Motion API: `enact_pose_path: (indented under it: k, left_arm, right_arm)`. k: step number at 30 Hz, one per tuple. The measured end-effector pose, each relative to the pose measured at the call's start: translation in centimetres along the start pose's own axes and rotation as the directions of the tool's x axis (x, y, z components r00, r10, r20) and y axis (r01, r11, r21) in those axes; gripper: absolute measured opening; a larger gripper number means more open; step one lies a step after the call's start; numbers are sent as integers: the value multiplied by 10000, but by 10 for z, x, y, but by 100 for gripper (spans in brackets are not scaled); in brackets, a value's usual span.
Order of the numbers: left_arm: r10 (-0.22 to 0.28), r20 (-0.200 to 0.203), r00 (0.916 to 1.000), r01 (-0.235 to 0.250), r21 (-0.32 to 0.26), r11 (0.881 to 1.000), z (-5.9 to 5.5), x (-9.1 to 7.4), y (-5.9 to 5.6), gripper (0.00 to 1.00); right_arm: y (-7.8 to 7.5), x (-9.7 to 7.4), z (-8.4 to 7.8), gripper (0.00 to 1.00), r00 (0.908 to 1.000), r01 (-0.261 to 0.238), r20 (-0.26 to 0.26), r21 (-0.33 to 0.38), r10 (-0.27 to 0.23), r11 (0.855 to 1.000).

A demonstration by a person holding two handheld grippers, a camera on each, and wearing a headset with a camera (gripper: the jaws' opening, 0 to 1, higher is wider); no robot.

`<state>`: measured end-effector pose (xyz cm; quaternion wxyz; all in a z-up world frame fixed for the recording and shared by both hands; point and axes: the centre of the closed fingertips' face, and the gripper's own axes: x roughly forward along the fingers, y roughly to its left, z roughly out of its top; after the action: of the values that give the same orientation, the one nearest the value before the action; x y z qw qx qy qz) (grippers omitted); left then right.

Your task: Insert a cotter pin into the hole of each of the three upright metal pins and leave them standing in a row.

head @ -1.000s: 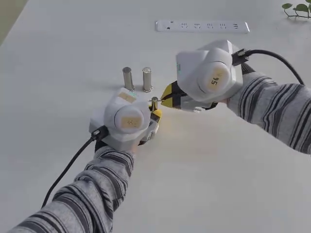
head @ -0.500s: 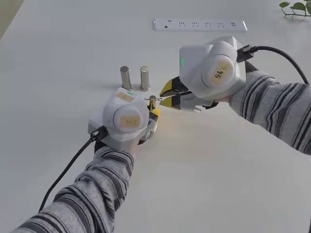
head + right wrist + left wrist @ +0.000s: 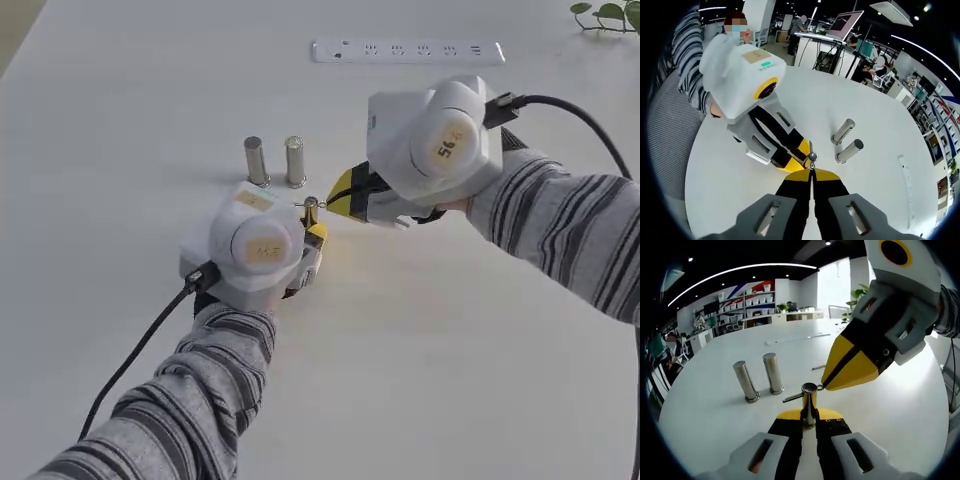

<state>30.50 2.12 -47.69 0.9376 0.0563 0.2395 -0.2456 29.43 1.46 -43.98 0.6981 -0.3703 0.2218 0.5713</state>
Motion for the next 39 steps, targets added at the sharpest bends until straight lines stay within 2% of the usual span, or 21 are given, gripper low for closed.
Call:
enact_pose_path:
  k: [6, 8, 10, 13, 16, 23, 29, 37, 39]
  left_arm:
    - [6, -16, 10000, -6, 45, 10000, 0, 0, 0, 5]
    - [-1, -10, 10000, 1, 39, 10000, 0, 0, 0, 5]
    - [-8, -13, 10000, 8, 79, 10000, 0, 1, 0, 5]
    - [-3, -19, 10000, 3, 85, 10000, 0, 1, 0, 5]
    - [-75, 45, 10000, 75, 84, 9999, 0, 1, 0, 5]
    - [-265, 21, 9996, 265, 216, 9994, 1, 3, 1, 5]
    - [-120, -35, 9999, 121, 88, 9999, 1, 3, 11, 5]
    - [173, -17, 9998, -173, -66, 9998, 3, 2, 31, 5]
    - [209, 20, 9998, -209, -205, 9996, 4, 1, 36, 5]
  right_arm:
    - [2, -1, 3, 0, 10000, 9, 24, 63, -9, 10000]
    - [1, -1, 2, 0, 10000, 29, 51, 193, -30, 9998]
    - [0, -1, 1, 0, 9999, 84, 140, 609, -93, 9981]
    - [-4, -3, 0, 5, 9984, 354, 379, 1442, -412, 9889]
    - [-7, -6, -8, 13, 9974, 535, 346, 2197, -626, 9741]
    - [-12, -15, -24, 20, 9948, 865, 269, 2807, -979, 9559]
    - [-14, -21, -32, 20, 9913, 1133, 268, 3280, -1291, 9379]
    - [-12, -18, -34, 23, 9889, 1171, 402, 3794, -1428, 9178]
    - [-11, -16, -33, 23, 9885, 1123, 509, 3833, -1424, 9168]
